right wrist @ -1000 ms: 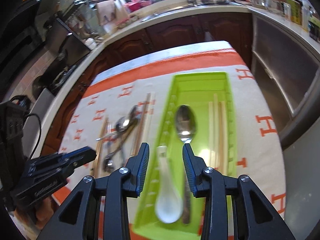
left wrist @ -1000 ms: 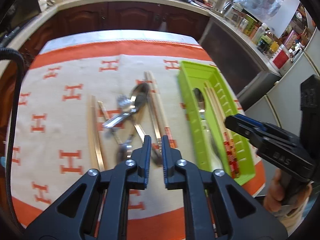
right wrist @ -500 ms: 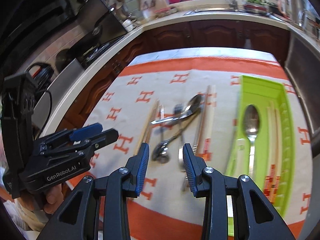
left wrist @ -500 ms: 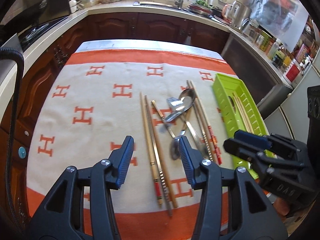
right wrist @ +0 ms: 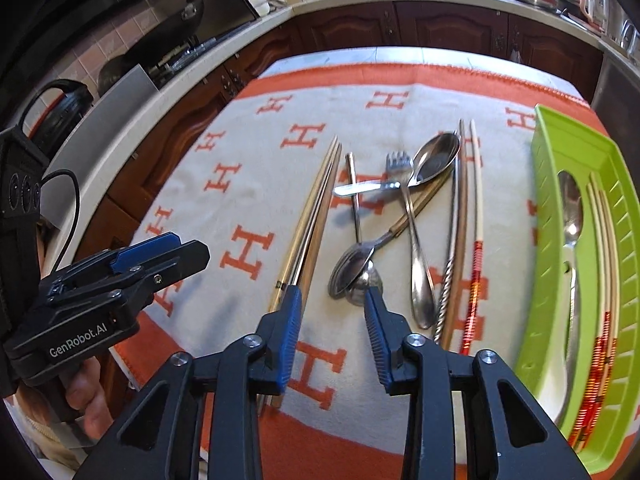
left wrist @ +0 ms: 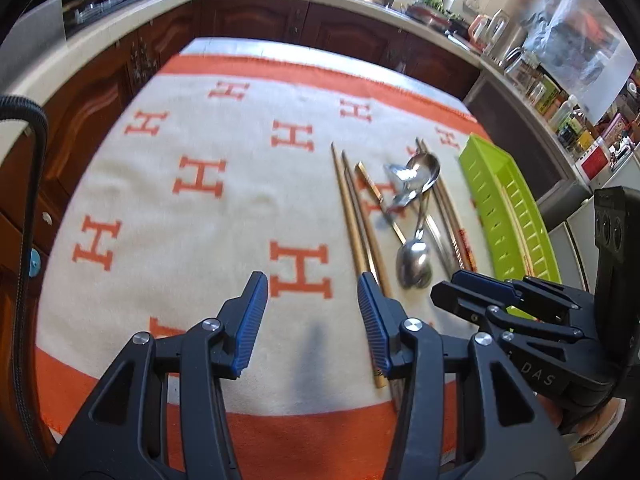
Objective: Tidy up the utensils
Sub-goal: 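Withdraw both open tools from the tray back to the utensil pile, then close the left tool on a wooden chopstick while the right tool grasps another wooden chopstick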
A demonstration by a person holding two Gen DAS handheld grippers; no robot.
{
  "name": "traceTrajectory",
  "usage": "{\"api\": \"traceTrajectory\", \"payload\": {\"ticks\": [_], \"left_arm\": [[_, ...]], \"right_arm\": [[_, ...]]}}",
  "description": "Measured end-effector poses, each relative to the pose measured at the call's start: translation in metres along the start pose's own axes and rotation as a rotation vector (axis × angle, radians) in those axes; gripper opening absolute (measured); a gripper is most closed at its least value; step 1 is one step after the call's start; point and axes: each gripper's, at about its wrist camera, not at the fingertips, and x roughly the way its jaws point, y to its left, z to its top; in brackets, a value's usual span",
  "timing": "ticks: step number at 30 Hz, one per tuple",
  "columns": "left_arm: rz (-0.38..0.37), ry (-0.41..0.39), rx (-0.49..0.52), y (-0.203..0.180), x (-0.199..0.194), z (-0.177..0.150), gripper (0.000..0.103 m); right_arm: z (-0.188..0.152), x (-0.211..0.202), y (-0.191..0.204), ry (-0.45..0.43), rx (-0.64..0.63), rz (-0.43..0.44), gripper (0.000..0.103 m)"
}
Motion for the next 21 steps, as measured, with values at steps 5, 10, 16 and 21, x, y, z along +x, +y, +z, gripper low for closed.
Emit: {"api": "traceTrajectory", "payload": {"ticks": [5, 10, 16, 21], "left_arm": [[0.012, 0.035, 0.025, 0.003, 0.014, -0.006, 0.043], [-0.002, 0.057, 0.031, 0.004, 0.021, -0.009, 0.043], [-0.006, 0.055, 0.039, 0.005, 0.023, -0.010, 0.043], [-0.018, 0.057, 0.035, 0.003, 0.024, -0.006, 0.044]], "right_arm": [[-0.004, 0.019, 0.011, 0.042, -0.016, 0.007, 0.020], [-0.006, 0.038, 0.023, 0.084, -0.041, 0.008, 0.012], [-0.005, 0.048, 0.032, 0.094, -0.070, -0.036, 0.011], [-0.003, 0.053, 0.041, 0.082, -0.107, -0.089, 0.011]]}}
